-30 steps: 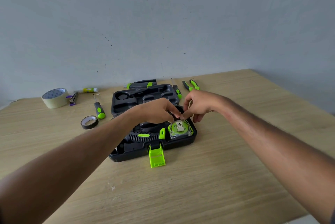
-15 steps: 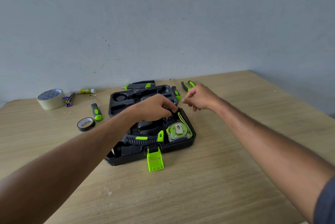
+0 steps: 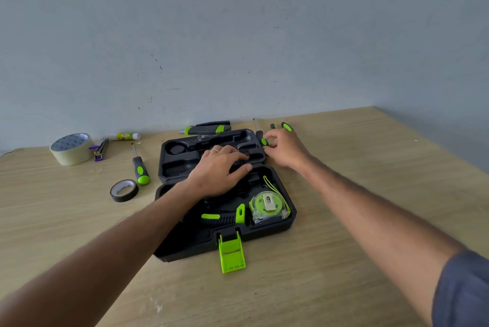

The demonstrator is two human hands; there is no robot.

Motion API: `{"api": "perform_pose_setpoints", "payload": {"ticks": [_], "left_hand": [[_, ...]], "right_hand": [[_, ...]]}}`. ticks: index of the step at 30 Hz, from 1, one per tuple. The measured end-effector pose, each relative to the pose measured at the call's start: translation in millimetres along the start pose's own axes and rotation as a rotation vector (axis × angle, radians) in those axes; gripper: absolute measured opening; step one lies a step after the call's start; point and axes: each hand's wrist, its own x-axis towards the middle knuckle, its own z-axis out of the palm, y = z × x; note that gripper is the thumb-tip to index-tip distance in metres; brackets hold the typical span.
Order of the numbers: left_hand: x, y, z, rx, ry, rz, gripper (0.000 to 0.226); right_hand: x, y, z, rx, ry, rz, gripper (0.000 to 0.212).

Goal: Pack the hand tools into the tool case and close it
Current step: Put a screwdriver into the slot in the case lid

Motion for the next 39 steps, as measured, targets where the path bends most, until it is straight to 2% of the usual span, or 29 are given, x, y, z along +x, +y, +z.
{"api": "perform_pose_setpoints", "payload": {"ticks": [2, 5, 11, 16, 20, 23, 26, 29, 31, 34, 37, 39], "left_hand": [[0, -1, 1, 0.018, 0.004, 0.006, 0.050], [0, -1, 1, 0.009, 0.001, 0.006, 0.049], [4, -1, -9, -0.148, 0.040, -0.034, 0.045], [5, -5, -21, -0.289, 0.084, -0.095, 0.047], [9, -9, -37, -0.414, 0.131, -0.166, 0.042], [8, -15, -49, -0.525, 0.211, -0.274, 0.058], [2, -32, -59, -0.317, 0.294, -0.291, 0.078], [-9, -45, -68, 0.003, 0.251, -0.219, 0.054], [-14, -50, -72, 0.099, 0.241, -0.202, 0.032], [-18, -55, -74, 0.109, 0.243, -0.182, 0.022], [-20, -58, -76, 0.025, 0.138, -0.152, 0.014], [-20, -59, -73, -0.101, 0.052, -0.141, 0.007]], "right_hand": [[-1, -3, -1, -0.029, -0.025, -0.007, 0.039], [-2, -5, -4, 0.002, -0.003, 0.010, 0.034], [-4, -13, -18, 0.317, 0.145, 0.178, 0.011], [-2, -16, -24, 0.438, 0.238, 0.235, 0.009], [-6, -24, -27, 0.656, 0.130, 0.249, 0.014], [-12, -33, -27, 0.732, 0.034, 0.212, 0.012], [-13, -40, -25, 0.765, -0.059, 0.181, 0.014], [-14, -48, -25, 0.760, -0.161, 0.144, 0.015], [-15, -53, -23, 0.728, -0.221, 0.121, 0.015], [-14, -56, -19, 0.629, -0.263, 0.091, 0.014], [-9, -48, -18, 0.306, -0.235, -0.008, 0.013], [-8, -43, -20, 0.126, -0.258, -0.070, 0.021]]}}
